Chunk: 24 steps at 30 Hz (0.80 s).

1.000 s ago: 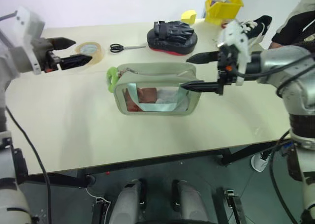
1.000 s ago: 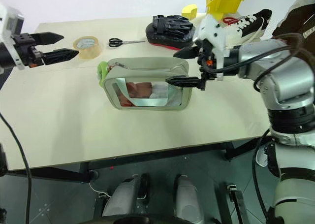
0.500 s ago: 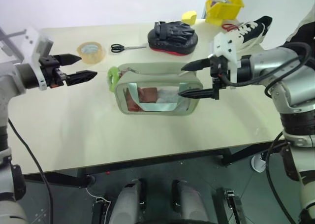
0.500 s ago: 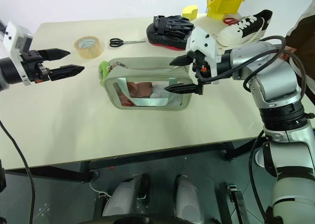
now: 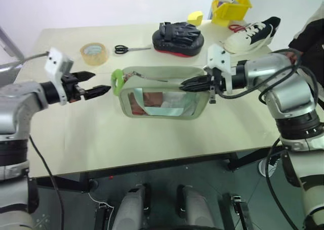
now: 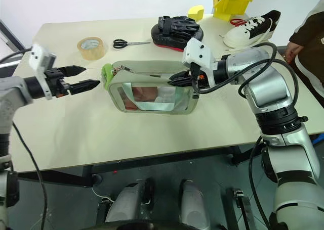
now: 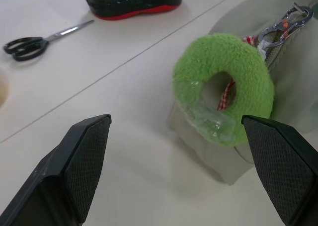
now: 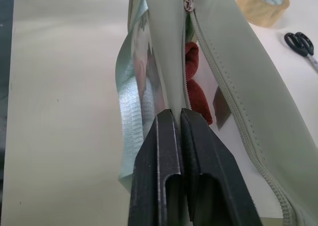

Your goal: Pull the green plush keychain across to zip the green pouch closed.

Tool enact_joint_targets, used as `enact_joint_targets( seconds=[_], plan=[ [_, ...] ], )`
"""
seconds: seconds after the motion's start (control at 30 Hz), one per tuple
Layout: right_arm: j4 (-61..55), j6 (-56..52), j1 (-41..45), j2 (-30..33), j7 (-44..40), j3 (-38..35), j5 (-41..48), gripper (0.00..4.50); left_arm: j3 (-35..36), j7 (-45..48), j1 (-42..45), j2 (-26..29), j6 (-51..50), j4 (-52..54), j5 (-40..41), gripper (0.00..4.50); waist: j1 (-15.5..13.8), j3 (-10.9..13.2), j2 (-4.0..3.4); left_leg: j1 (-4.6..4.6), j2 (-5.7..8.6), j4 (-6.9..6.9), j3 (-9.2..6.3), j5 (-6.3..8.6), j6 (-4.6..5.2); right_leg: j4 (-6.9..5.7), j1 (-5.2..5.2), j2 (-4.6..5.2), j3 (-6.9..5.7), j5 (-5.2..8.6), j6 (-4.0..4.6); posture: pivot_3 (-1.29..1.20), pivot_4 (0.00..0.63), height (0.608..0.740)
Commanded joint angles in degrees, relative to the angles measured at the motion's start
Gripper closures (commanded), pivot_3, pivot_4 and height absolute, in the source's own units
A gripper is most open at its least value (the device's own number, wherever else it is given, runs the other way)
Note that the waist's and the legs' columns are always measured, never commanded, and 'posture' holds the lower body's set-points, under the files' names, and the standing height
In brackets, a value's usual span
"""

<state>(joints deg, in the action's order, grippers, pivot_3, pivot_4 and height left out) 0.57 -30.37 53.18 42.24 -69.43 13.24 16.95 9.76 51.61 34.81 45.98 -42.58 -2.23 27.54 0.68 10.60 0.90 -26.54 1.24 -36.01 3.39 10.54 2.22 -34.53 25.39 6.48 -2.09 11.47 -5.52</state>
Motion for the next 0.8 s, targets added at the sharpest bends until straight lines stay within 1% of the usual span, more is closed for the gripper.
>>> enact_joint_targets(
  seconds=[0.03, 0.17, 0.27, 0.5, 0.53, 0.67, 0.73, 0.8],
  plan=[
    [-0.28, 1.08, 0.36, -0.55, -0.57, 0.11, -0.88, 4.45, -0.92, -2.57, 3.16, -2.40, 1.72, 0.40, -0.75, 0.00, -0.01, 0.00, 0.01, 0.00, -0.01, -0.02, 0.00, 0.00, 0.00, -0.01, -0.01, 0.00, -0.02, 0.00, 0.00, 0.00, 0.150, 0.740],
    [-0.54, 0.85, 0.63, -1.04, -0.70, -0.06, -1.25, 4.45, -2.13, -3.40, 4.98, -4.88, 3.50, -2.21, -2.02, 0.00, 0.09, 0.00, 0.01, 0.01, 0.00, -0.04, 0.01, 0.00, 0.00, -0.03, 0.00, -0.01, -0.04, -0.01, -0.02, 0.00, 0.150, 0.740],
    [-0.70, 0.98, 0.38, -1.14, -0.52, -0.01, -1.76, 4.50, -2.45, -2.75, 5.76, -5.71, 4.51, -3.55, -2.34, 0.80, 0.04, 0.00, 0.01, 0.02, 0.00, -0.05, 0.02, -0.01, 0.01, -0.07, 0.00, -0.01, -0.05, -0.02, -0.04, 0.00, 0.150, 0.740],
    [-1.35, 0.54, 0.06, -1.22, -0.15, -0.36, -2.13, 4.50, -1.84, 0.10, 6.65, -5.19, 4.24, -4.66, -1.38, 4.36, 0.05, 0.00, 0.01, 0.02, 0.00, -0.08, 0.00, -0.01, 0.01, -0.09, -0.01, -0.01, -0.10, -0.01, -0.01, 0.00, 0.150, 0.740],
    [-1.43, 0.44, 0.07, -1.25, -0.02, -0.43, -2.16, 4.50, -1.93, 0.19, 6.80, -5.33, 4.46, -4.97, -1.58, 4.44, 0.05, -0.01, 0.01, 0.02, 0.00, -0.08, 0.00, -0.01, 0.01, -0.09, -0.02, -0.01, -0.11, -0.01, -0.01, 0.00, 0.150, 0.740],
    [-1.55, 0.25, 0.08, -1.25, 0.51, -0.66, -2.33, 4.50, -1.84, 0.33, 7.69, -5.65, 5.53, -5.94, -2.03, 4.44, 0.05, 0.00, 0.01, 0.02, 0.00, -0.08, 0.00, -0.01, 0.01, -0.09, -0.02, -0.01, -0.13, -0.01, -0.02, 0.00, 0.150, 0.740],
    [-1.34, 0.34, 0.17, -1.25, 0.68, -0.67, -2.46, 4.50, -1.43, 0.23, 9.56, -5.16, 5.64, -6.67, -2.08, 4.44, 0.04, 0.00, 0.01, 0.02, 0.00, -0.09, 0.01, -0.01, 0.01, -0.09, -0.02, -0.01, -0.14, -0.01, -0.02, 0.00, 0.150, 0.740],
    [-1.06, 0.51, 0.22, -1.23, 0.81, -0.70, -2.57, 4.50, -0.29, 0.01, 12.41, -5.11, 3.53, -6.52, -0.28, 4.44, -0.02, 0.00, 0.01, 0.02, 0.00, -0.10, 0.00, -0.01, 0.01, -0.09, -0.02, -0.01, -0.16, -0.01, -0.02, 0.00, 0.150, 0.740]
  ],
)
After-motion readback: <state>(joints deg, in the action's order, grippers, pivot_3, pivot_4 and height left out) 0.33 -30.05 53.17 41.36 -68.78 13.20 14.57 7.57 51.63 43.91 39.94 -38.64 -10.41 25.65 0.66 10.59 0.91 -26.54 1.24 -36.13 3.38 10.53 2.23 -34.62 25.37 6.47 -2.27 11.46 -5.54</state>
